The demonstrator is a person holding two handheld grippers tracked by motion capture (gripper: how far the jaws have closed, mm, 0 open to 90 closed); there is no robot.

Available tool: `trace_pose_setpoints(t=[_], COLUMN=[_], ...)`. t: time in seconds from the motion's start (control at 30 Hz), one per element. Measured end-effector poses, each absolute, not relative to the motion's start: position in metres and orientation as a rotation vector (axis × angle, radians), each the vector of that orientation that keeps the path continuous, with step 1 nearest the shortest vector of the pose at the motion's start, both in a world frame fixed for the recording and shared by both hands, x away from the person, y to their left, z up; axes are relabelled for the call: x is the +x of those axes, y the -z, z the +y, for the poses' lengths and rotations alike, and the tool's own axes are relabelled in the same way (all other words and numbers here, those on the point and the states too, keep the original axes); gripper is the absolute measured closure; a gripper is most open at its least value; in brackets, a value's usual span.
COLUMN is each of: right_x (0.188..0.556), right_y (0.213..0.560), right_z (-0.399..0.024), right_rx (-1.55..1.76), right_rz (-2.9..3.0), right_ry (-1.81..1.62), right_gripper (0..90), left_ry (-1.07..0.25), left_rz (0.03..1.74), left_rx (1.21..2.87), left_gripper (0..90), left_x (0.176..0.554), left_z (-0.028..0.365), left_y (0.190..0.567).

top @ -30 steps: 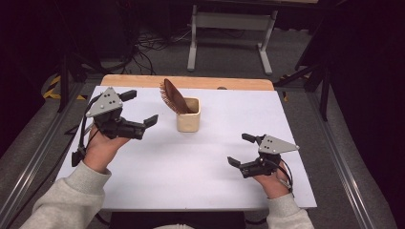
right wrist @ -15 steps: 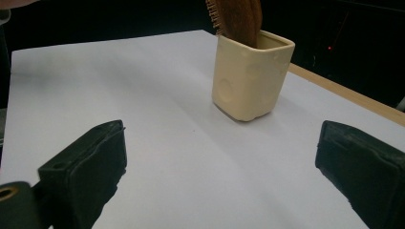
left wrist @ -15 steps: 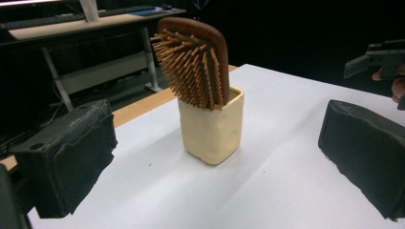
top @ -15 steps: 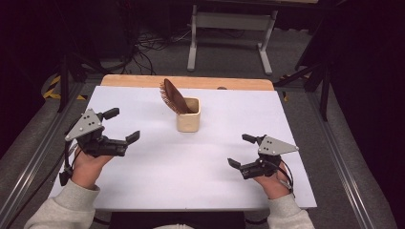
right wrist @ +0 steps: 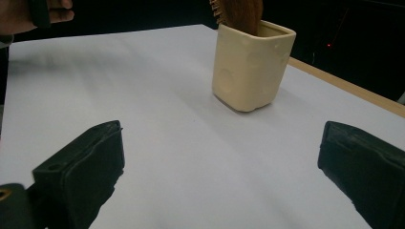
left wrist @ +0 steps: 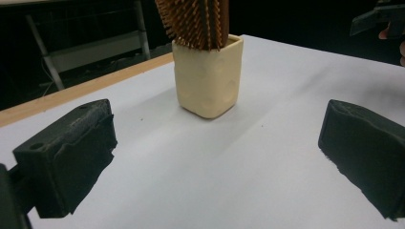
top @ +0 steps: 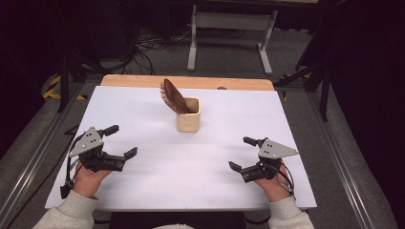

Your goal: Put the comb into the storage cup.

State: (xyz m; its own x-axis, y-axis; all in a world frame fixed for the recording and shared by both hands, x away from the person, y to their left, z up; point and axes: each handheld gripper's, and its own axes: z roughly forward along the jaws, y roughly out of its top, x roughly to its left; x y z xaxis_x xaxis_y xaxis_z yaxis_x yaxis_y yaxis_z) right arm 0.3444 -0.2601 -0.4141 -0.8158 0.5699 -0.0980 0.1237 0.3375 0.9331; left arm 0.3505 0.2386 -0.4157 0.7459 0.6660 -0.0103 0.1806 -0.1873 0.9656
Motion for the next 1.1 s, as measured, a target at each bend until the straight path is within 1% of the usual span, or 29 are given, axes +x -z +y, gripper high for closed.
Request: trace_pose_setpoints(t=[0.33, 0.63, 0.7, 0.83, 0.93, 1.1], right_x=[0.342, 0.339, 0.338, 0.337, 0.337, 0.338], right_y=[0.420, 0.434, 0.439, 0.441, 0.441, 0.441], right_z=[-0.262, -0.263, -0.263, -0.263, -0.264, -0.265], right_rx=[0.616, 0.637, 0.649, 0.660, 0.663, 0.668], right_rz=[2.211, 2.218, 2.223, 2.223, 2.211, 2.208], right_ry=[-1.472, -1.465, -1.452, -1.452, -1.459, -1.466], right_gripper=[2.2, 1.9, 1.4, 1.1, 1.0, 1.0], left_ry=[-0.426, -0.408, -0.399, -0.421, -0.378, -0.402], left_rz=[0.734, 0.761, 0.761, 0.746, 0.754, 0.772], left_rx=[1.738, 1.784, 1.791, 1.786, 1.753, 1.739], left_gripper=[0.1, 0.1, 0.1, 0.1, 0.2, 0.3], left_x=[0.348, 0.351, 0.350, 0.348, 0.347, 0.346], left_z=[0.246, 0.246, 0.245, 0.243, 0.246, 0.248], left_y=[0.444, 0.465, 0.466, 0.465, 0.463, 0.463])
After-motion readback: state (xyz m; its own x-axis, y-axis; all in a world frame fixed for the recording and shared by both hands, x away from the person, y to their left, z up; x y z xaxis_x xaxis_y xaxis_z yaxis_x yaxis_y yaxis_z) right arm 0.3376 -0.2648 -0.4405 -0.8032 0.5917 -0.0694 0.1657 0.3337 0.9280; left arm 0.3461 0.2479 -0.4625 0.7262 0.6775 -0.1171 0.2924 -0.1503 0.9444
